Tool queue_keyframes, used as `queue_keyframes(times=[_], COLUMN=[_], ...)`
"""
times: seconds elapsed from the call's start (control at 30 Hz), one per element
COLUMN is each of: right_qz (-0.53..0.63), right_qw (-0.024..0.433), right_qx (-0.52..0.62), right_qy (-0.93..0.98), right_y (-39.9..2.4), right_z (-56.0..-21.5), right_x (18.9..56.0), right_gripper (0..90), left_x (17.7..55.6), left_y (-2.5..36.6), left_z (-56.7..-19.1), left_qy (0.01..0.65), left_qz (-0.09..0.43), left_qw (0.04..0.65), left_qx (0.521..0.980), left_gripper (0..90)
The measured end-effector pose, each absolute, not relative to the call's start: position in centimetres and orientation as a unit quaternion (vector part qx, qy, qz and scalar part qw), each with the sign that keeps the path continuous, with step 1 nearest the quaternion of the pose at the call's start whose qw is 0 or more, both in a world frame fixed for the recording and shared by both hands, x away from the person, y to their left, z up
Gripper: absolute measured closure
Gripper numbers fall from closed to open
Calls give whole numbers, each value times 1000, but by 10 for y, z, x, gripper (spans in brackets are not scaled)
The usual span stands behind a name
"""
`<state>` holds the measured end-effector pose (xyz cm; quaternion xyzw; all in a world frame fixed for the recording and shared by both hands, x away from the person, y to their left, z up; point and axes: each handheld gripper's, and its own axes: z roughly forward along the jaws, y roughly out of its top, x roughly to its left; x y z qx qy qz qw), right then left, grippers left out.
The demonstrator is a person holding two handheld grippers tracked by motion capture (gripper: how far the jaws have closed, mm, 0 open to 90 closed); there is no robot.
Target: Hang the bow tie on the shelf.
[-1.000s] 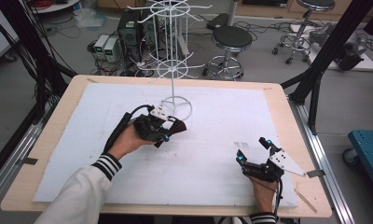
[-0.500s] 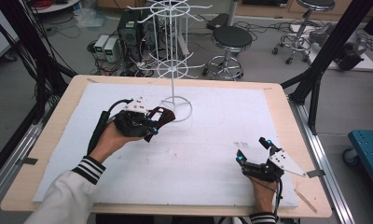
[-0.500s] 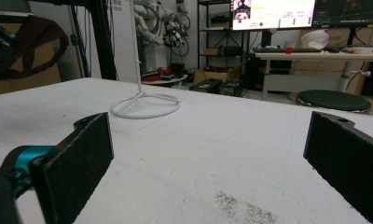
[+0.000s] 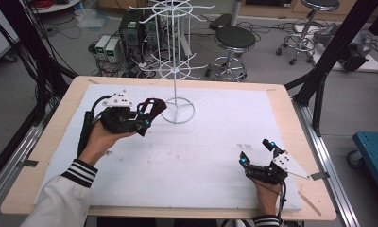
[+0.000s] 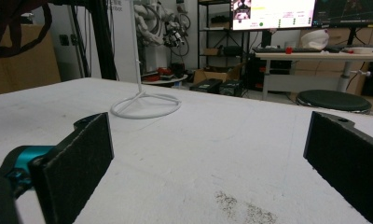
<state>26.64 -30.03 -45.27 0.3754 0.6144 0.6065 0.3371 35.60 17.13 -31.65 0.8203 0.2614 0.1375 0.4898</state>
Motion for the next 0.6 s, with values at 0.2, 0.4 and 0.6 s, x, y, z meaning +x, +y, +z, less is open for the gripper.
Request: queue_keyframes(times=[0.2,0.4,0.6], right_qz=[606,607,606], right_qw=[338,338,339], right_qx=[375,375,373], right_qy=[615,614,615], right_y=[-300,-300,-300], right_z=[-453,-453,-453], right_x=[266,266,267], right_gripper=[7,7,7], left_x=[358,361,365], left_y=[181,190,194], left_z=[-306,-294,-286], left_qy=[270,281,285], left_qz=[149,162,174], left_qw=[506,515,525], left_qx=[806,794,783], left_gripper=[762,762,762])
